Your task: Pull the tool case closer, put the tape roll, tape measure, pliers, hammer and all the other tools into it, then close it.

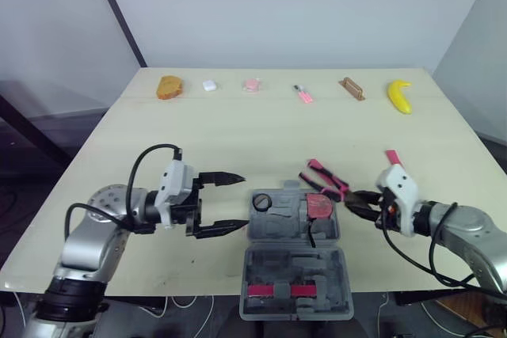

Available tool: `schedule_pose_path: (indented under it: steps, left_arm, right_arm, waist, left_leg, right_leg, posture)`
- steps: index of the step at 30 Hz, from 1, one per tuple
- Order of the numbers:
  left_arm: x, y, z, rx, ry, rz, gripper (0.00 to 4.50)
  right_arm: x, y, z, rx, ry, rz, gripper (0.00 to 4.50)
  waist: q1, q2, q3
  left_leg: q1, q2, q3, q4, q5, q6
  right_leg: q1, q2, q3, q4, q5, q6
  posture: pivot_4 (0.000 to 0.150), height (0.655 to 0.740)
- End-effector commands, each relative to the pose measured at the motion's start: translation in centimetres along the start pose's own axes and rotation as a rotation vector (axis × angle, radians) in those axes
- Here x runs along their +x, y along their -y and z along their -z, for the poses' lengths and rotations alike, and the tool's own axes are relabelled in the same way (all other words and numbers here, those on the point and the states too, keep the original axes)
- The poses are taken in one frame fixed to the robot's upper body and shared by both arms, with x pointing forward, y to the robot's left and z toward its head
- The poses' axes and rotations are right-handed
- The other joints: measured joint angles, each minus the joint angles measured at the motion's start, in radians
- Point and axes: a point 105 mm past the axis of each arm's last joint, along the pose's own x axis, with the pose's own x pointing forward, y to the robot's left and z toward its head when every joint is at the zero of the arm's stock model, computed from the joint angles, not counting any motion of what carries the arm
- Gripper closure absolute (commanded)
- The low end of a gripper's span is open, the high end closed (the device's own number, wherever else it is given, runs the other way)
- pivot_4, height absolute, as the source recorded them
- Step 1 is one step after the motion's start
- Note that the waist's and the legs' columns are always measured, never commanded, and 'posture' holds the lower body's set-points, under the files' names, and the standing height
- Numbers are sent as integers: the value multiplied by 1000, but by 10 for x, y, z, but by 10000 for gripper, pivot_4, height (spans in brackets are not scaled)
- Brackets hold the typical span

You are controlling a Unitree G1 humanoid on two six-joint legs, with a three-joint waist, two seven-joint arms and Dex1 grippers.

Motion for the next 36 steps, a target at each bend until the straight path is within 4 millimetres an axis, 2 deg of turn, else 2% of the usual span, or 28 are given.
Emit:
schedule_pose_path:
  steps: [1,8,12,18,22,32,36]
  left_arm:
    - [-17,1,0,24,-22,11,0]
    - [-42,1,18,24,-120,11,0]
    - [-49,2,23,17,-143,19,0]
    - [-59,4,29,19,-179,42,0]
    - [-59,2,28,20,-180,49,0]
    - [-54,-1,26,29,-166,54,0]
    - [-51,-3,24,32,-149,50,0]
  right_arm:
    - [7,-18,-18,-153,-4,-122,35586]
    - [31,-33,-21,-324,-146,-258,35586]
    - [43,-35,-18,-380,-218,-282,35586]
    - [62,-33,-21,-429,-278,-260,35586]
    - [66,-33,-15,-453,-327,-266,35586]
    - [82,-36,-20,-472,-312,-279,35586]
    - [85,-35,-15,-469,-315,-279,35586]
  waist:
    - [1,-1,1]
    - [3,-2,4]
    - [5,-2,4]
    - [3,-2,4]
    - [4,-2,4]
    - [1,-2,4]
    - [1,-2,4]
  left_leg:
    - [0,0,0,0,0,0]
    - [-1,0,0,2,0,0]
    - [-3,1,0,2,0,0]
    - [-18,0,-1,9,0,0]
    - [-18,0,-1,9,0,0]
    - [-17,1,-1,9,0,0]
    - [-17,1,-1,9,0,0]
  right_leg:
    - [0,0,0,0,0,0]
    - [0,-1,-1,0,0,0]
    - [-3,-1,-1,1,0,0]
    - [-16,-1,-2,6,1,0]
    - [-16,-1,-2,5,1,0]
    - [-16,0,-3,6,1,0]
    - [-16,0,-3,7,1,0]
  posture:
    - [1500,7400]
    - [1500,7400]
    - [1500,7400]
    - [1500,7400]
    - [1500,7400]
    - [1500,7400]
    - [1500,7400]
